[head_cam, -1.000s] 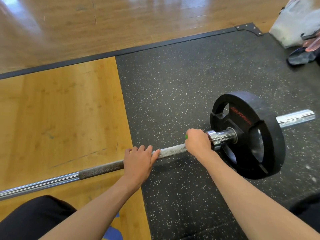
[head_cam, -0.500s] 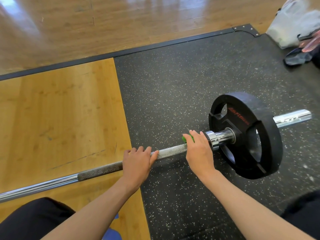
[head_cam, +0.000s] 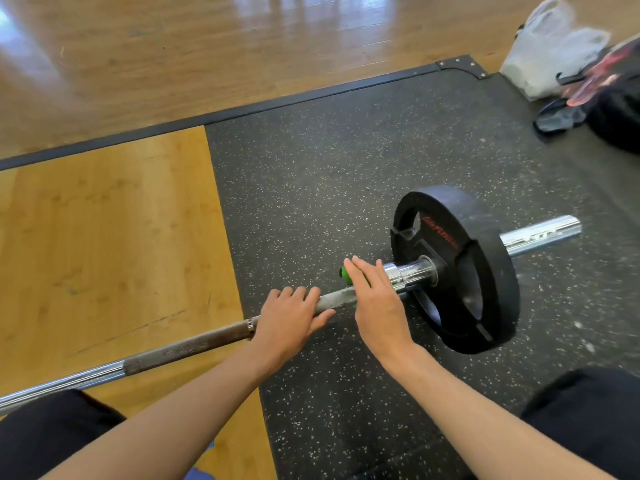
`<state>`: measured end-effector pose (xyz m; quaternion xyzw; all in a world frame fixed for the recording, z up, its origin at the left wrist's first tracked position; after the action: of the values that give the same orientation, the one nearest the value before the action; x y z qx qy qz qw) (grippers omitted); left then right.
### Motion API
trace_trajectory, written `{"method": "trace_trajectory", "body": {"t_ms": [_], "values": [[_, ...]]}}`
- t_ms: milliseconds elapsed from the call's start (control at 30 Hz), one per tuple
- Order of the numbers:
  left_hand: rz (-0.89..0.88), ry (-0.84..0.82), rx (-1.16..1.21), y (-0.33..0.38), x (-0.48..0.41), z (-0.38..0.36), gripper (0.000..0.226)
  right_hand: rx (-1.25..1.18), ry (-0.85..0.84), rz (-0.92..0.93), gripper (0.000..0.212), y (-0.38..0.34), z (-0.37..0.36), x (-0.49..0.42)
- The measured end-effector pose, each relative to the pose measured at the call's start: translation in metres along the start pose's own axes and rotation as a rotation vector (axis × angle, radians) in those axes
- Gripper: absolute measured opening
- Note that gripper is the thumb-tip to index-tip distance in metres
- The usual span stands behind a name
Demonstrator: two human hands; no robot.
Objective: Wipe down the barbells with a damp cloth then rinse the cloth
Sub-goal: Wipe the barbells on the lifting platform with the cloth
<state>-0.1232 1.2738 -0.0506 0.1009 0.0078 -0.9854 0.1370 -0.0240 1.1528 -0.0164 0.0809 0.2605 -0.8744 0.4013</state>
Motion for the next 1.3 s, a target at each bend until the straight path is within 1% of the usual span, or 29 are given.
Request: {"method": "trace_trajectory", "body": {"t_ms": [67,100,200,300,433,467,500,567,600,633,700,767,800,867,900,933,1033,1067,1100,1167,1233,1300], "values": [[-0.035,-0.028,0.037,0.022,-0.02,-0.003,0.054,0.051,0.058,-0.015,0.073,0.024,0.017,-0.011],[-0.052,-0.048,0.051,0.032,-0.031,-0.006,0.053,0.077,0.053,-0.049,0.071,0.04,0.023,-0.013],[-0.094,-0.135,0.115,0.058,-0.06,-0.013,0.05,0.091,-0.043,-0.074,0.065,0.073,0.022,-0.001],[-0.049,-0.237,0.19,0.065,-0.072,-0.02,0.047,0.02,-0.113,-0.082,0.05,0.085,0.011,-0.01],[-0.042,-0.248,0.164,0.065,-0.073,-0.018,0.044,0.05,-0.221,-0.212,0.031,0.081,0.002,-0.049],[-0.042,-0.255,0.166,0.066,-0.073,-0.018,0.044,0.045,-0.21,-0.202,0.032,0.077,0.0,-0.048],[-0.041,-0.264,0.169,0.066,-0.073,-0.018,0.044,0.028,-0.192,-0.166,0.039,0.073,0.0,-0.039],[-0.044,-0.274,0.17,0.066,-0.073,-0.018,0.044,-0.023,-0.097,-0.069,0.061,0.068,0.01,-0.01],[-0.045,-0.277,0.164,0.066,-0.072,-0.018,0.044,-0.039,-0.05,-0.028,0.065,0.071,0.016,0.003],[-0.047,-0.279,0.16,0.066,-0.071,-0.019,0.045,-0.041,-0.019,-0.005,0.065,0.077,0.02,0.011],[-0.05,-0.273,0.156,0.066,-0.07,-0.018,0.046,-0.01,-0.018,-0.05,0.056,0.086,0.02,0.004],[-0.046,-0.26,0.154,0.066,-0.071,-0.017,0.047,0.008,-0.073,-0.203,0.037,0.087,0.011,-0.022],[-0.043,-0.257,0.154,0.065,-0.071,-0.016,0.047,0.006,-0.086,-0.277,0.031,0.084,0.006,-0.035],[-0.037,-0.263,0.17,0.064,-0.072,-0.017,0.044,-0.003,-0.107,-0.361,0.032,0.074,-0.005,-0.046],[-0.036,-0.263,0.183,0.064,-0.072,-0.018,0.042,-0.019,-0.087,-0.331,0.036,0.067,-0.007,-0.044],[-0.035,-0.26,0.194,0.063,-0.072,-0.018,0.041,-0.038,-0.053,-0.263,0.043,0.061,-0.006,-0.035],[-0.047,-0.242,0.181,0.063,-0.072,-0.017,0.043,-0.077,0.003,-0.008,0.069,0.068,0.01,0.006],[-0.054,-0.231,0.165,0.063,-0.071,-0.016,0.045,-0.084,0.01,0.013,0.072,0.077,0.017,0.014],[-0.06,-0.226,0.153,0.064,-0.071,-0.016,0.046,-0.09,0.02,-0.014,0.073,0.087,0.023,0.016],[-0.057,-0.225,0.144,0.065,-0.07,-0.017,0.046,-0.05,0.006,-0.099,0.066,0.096,0.022,0.007],[-0.049,-0.207,0.141,0.065,-0.07,-0.015,0.045,-0.03,-0.034,-0.171,0.049,0.091,0.011,-0.014],[-0.043,-0.185,0.15,0.065,-0.069,-0.014,0.045,-0.074,-0.052,-0.237,0.034,0.081,0.002,-0.034]]}}
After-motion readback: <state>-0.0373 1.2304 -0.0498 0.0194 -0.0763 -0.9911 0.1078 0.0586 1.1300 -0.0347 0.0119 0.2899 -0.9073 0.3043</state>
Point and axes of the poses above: each hand's wrist, its own x-axis away from the middle knuckle, its own z-axis out of the back of the hand, y = z × x, the point moved 5 cm from there along -x, towards the middle knuckle, and after that the axes turned 11 degrees about y, right-handed, at the moved point
